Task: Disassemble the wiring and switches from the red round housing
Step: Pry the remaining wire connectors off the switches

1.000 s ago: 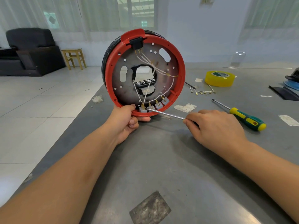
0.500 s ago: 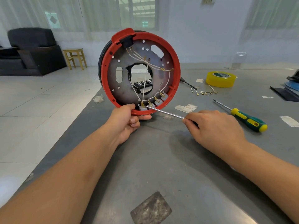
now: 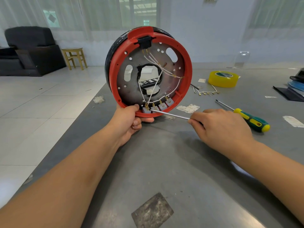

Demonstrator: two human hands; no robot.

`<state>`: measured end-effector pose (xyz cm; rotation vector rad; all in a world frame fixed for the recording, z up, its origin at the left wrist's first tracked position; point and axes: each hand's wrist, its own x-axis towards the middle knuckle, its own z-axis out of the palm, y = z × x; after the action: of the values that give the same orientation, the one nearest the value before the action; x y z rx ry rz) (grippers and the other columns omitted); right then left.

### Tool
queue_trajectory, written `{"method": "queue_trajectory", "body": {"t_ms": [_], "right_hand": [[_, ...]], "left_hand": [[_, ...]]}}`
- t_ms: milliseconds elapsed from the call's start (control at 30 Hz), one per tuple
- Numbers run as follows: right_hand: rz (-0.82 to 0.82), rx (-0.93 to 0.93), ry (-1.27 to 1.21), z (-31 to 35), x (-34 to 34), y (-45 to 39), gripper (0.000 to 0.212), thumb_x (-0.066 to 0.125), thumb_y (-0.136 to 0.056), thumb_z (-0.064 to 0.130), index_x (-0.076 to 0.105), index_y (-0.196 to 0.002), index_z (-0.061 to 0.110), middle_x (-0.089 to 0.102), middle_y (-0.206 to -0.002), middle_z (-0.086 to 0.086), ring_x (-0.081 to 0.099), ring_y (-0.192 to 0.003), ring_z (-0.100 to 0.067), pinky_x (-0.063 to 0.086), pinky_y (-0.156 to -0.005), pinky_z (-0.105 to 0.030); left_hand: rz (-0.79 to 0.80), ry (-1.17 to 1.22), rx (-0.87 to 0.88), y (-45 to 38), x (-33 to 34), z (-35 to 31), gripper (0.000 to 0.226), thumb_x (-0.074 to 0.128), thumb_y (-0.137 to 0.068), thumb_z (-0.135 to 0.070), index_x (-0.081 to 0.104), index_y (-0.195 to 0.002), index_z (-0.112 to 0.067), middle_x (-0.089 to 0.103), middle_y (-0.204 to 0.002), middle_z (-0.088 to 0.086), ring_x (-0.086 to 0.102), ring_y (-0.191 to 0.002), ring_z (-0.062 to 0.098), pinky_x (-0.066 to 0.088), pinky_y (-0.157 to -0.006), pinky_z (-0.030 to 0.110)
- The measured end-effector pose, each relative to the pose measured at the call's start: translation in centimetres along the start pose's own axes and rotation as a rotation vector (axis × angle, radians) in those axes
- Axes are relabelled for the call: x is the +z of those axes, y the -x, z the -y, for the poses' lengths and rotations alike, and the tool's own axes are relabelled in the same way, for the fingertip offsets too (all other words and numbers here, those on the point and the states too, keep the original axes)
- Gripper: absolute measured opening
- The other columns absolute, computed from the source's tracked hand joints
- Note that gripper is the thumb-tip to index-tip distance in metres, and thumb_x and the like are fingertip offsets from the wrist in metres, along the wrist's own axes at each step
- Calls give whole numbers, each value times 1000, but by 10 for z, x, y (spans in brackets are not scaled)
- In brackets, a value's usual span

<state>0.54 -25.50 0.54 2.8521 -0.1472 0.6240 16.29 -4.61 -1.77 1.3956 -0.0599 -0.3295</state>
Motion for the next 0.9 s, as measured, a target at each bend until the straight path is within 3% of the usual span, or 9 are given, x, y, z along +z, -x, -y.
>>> {"method": "queue_trajectory", "body": {"t_ms": [233,467,567,700,800,900], "right_hand": [[7,42,-102,2,9,3,43,29,-103,57,65,-111,36,64,-91,11,65,-82,-23,53,-58,-34],[17,72,-153,7,12,2,39,32,-104,57,64,-108,36,64,-91,11,63,-83,-23,53,-60,-35],[30,78,-189,8,14,2,39,32,-104,58,64,-106,36,66,-93,11,63,-84,-23,55,-64,-38],[28,75,-217,7,16,2,38,33,-104,58,63,-105,36,66,-93,12,63,-84,-23,55,-64,-38],[-2,63,-194,6,16,1,38,32,-103,58,64,-103,36,65,-88,11,60,-78,-21,43,-53,-29],[-29,34,-155,2,15,0,39,32,-101,58,65,-101,37,63,-83,12,60,-73,-18,37,-48,-25]], "left_hand": [[1,52,-19,0,-1,-1,28,38,-112,-15,42,-136,0,75,-88,35,31,-31,8,30,-36,19],[13,126,-56,-1,-2,-2,9,36,-112,-14,41,-115,-8,74,-91,36,29,-31,8,30,-36,19],[23,139,-59,0,-2,-2,11,37,-112,-15,42,-109,-6,74,-92,36,28,-31,8,30,-36,19],[16,134,-59,-1,-3,-1,21,36,-112,-16,45,-121,1,74,-92,37,28,-31,7,30,-36,19],[9,127,-60,-4,-4,1,35,36,-112,-16,43,-136,8,74,-93,36,30,-31,7,32,-36,19],[10,123,-57,-3,-4,1,30,37,-113,-17,44,-132,5,75,-92,35,32,-32,7,33,-37,19]]}}
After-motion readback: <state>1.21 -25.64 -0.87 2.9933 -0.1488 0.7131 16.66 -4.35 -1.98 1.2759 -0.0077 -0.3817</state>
